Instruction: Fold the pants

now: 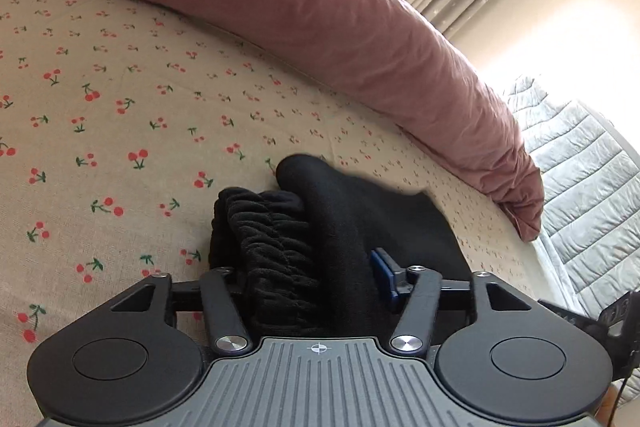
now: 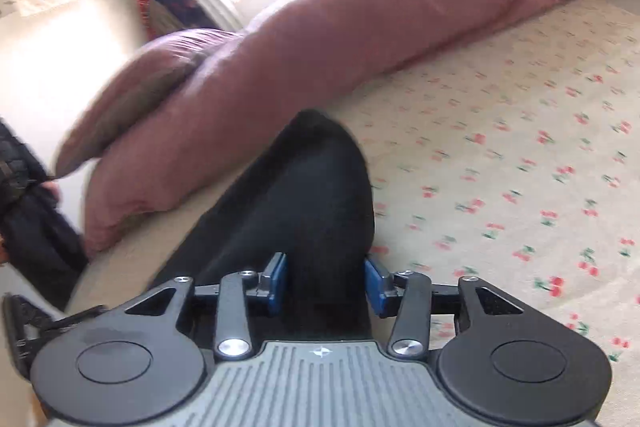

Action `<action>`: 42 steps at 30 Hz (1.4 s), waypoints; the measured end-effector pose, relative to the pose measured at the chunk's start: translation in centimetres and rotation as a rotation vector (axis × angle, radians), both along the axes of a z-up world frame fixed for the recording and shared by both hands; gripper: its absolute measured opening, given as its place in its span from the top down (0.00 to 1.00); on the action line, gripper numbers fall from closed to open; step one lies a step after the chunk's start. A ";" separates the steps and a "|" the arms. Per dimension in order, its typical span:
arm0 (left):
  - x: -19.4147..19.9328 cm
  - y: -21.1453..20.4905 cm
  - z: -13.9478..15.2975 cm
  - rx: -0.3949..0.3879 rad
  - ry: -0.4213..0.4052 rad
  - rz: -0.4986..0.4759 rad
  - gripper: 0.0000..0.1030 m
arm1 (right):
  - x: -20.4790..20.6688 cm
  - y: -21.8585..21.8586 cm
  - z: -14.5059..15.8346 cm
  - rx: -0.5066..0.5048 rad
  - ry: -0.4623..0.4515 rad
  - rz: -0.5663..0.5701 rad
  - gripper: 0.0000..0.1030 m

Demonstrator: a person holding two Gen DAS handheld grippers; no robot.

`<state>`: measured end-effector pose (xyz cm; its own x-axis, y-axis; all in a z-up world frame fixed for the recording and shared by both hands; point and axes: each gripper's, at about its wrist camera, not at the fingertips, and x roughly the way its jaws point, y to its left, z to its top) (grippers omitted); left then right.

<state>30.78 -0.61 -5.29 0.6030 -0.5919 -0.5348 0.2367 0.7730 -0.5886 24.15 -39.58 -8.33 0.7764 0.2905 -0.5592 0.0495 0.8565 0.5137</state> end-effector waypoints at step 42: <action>-26.6 -3.0 6.7 0.646 -0.084 0.165 0.00 | -23.5 8.6 4.5 -0.431 -0.043 -0.026 0.04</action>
<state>4.20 -3.63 1.43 0.7130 -0.0651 -0.6981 0.1102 0.9937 0.0199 0.64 -30.97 -3.87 0.8056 0.0177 -0.5922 0.0603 0.9919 0.1116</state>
